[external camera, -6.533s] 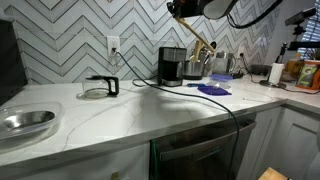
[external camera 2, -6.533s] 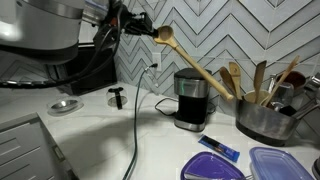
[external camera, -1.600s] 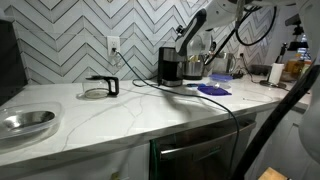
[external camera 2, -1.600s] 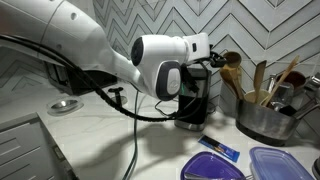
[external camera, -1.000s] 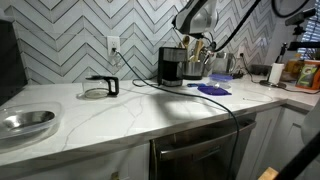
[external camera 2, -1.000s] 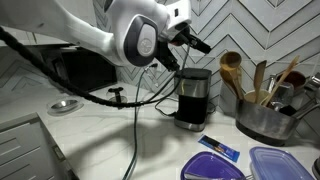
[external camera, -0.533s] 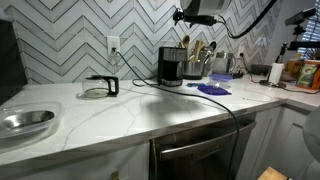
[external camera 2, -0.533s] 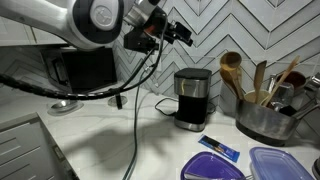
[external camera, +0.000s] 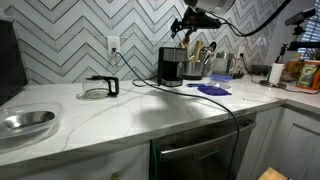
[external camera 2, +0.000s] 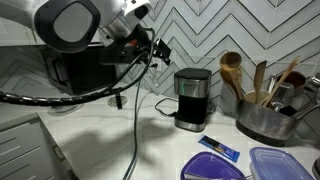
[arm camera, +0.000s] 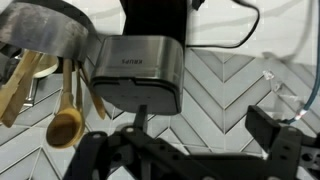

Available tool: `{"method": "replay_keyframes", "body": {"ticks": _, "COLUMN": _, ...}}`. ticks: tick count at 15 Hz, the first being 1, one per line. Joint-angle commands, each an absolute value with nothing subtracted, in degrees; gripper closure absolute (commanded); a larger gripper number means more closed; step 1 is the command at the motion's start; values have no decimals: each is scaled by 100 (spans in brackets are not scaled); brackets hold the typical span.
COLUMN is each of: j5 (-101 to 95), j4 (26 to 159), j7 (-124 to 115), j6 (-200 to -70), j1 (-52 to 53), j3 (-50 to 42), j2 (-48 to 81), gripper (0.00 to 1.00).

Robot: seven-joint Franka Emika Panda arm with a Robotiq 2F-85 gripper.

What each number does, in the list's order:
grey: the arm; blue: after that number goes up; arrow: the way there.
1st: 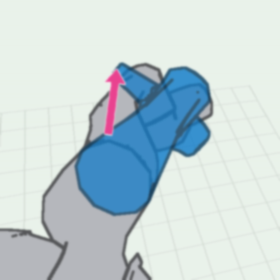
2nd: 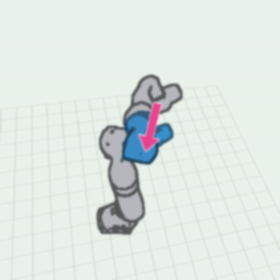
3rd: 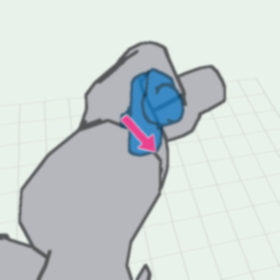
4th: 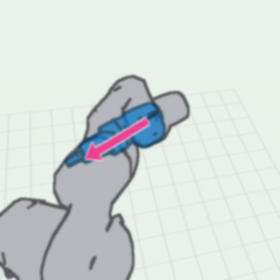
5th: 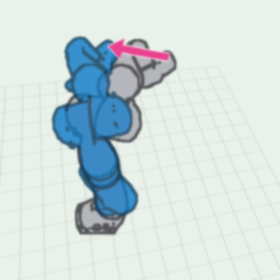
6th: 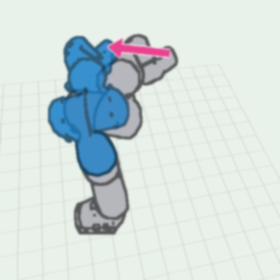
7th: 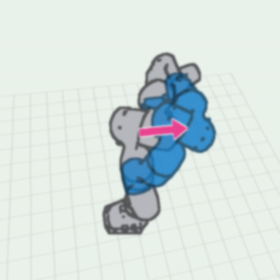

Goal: Put the wooden spoon inside the silver container

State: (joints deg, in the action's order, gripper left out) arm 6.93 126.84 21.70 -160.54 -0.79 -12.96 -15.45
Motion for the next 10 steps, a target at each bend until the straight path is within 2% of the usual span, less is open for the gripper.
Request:
{"method": "replay_keyframes", "body": {"ticks": 1, "j5": 1110, "j4": 13054, "j7": 3355, "j6": -15278, "j1": 260, "j3": -1749, "j2": -2050, "gripper": 0}}
{"method": "replay_keyframes", "body": {"ticks": 10, "j5": 1292, "j4": 13078, "j7": 3640, "j6": -15118, "j1": 253, "j3": -1797, "j2": -2067, "gripper": 0}}
